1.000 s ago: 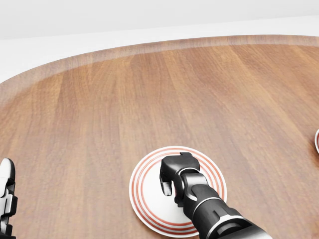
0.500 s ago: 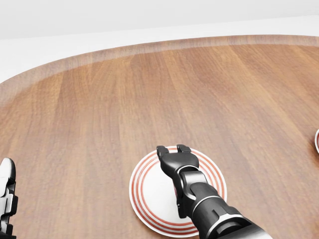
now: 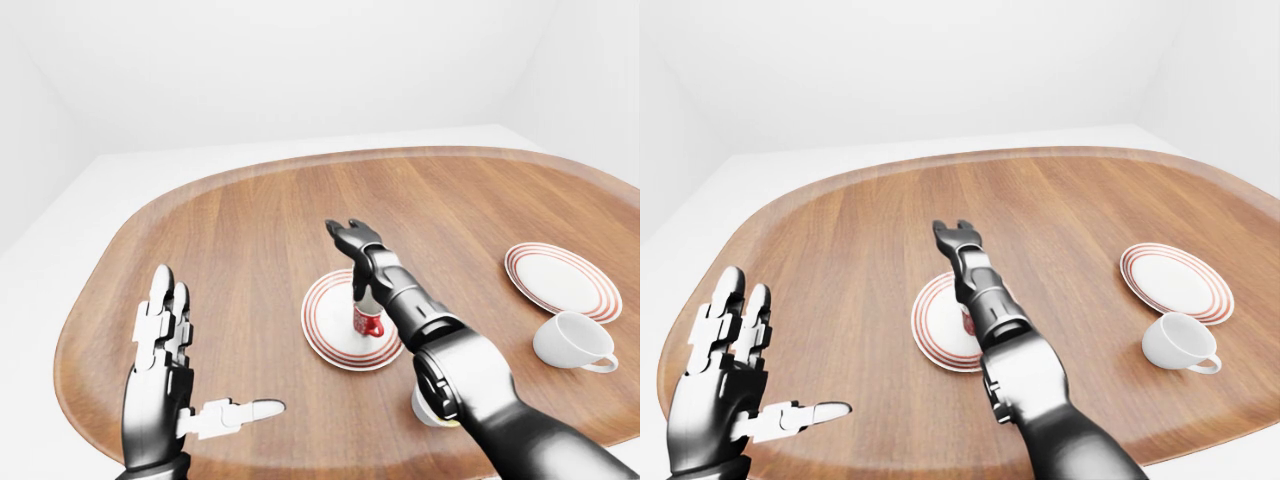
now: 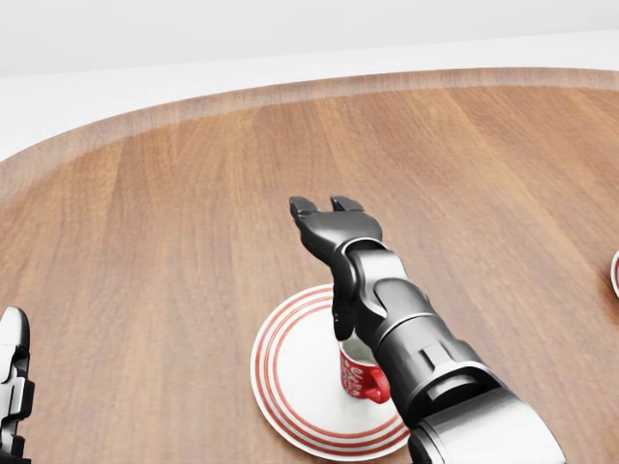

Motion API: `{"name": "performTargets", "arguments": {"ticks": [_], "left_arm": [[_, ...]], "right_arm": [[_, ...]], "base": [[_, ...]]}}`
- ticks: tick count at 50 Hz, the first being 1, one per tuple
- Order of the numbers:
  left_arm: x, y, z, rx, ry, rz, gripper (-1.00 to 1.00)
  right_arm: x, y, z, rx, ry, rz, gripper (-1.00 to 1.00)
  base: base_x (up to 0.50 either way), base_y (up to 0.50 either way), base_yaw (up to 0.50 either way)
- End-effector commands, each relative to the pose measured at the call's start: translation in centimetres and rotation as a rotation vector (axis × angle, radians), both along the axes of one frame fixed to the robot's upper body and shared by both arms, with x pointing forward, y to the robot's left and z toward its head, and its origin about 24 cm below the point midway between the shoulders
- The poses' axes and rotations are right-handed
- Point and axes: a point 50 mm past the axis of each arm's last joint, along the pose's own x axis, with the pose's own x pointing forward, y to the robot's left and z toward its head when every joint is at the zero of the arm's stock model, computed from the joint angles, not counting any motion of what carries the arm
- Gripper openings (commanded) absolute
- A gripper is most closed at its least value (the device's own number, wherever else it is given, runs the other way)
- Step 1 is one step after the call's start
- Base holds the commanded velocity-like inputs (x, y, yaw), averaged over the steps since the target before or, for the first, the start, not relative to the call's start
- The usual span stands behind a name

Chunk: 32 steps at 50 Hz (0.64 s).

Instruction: Put the red mug on the left plate.

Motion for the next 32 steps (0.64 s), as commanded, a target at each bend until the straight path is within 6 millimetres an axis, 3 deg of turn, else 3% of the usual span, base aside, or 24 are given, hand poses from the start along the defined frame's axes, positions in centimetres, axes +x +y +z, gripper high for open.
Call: {"name": "performTargets", "arguments": {"ticks": [1, 4, 14, 19, 22, 23, 32], "left_arm": [[-0.1, 0.0, 0.0, 0.001, 0.002, 0.001, 1.0], [-0.1, 0.0, 0.1, 0.001, 0.001, 0.002, 1.0], [-0.2, 0.0, 0.1, 0.0, 0.001, 0.002, 1.0], [-0.2, 0.0, 0.0, 0.0, 0.005, 0.002, 1.0], [-0.2, 0.0, 0.0, -0.002, 0.004, 0.003, 1.0], [-0.2, 0.0, 0.0, -0.002, 0.004, 0.002, 1.0], [0.0, -0.3, 0.1, 0.008, -0.001, -0.005, 1.0]], "right_arm": [[-0.1, 2.1, 10.7, 0.055, -0.276, 0.13, 1.0], [-4.2, 2.4, 13.4, 0.062, -0.347, 0.201, 1.0], [-9.9, 0.3, 17.5, 0.135, -0.578, 0.176, 1.0], [-11.2, -1.5, 17.5, 0.121, -0.629, 0.119, 1.0], [-11.8, -3.7, 16.8, 0.118, -0.628, 0.06, 1.0], [-12.6, -5.1, 16.5, 0.112, -0.638, 0.018, 1.0], [-20.4, -11.0, 16.8, 0.16, -0.782, -0.091, 1.0]], "base": [[0.0, 0.0, 0.0], [0.0, 0.0, 0.0], [0.0, 0.0, 0.0], [0.0, 0.0, 0.0], [0.0, 0.0, 0.0], [0.0, 0.0, 0.0], [0.0, 0.0, 0.0]]}}
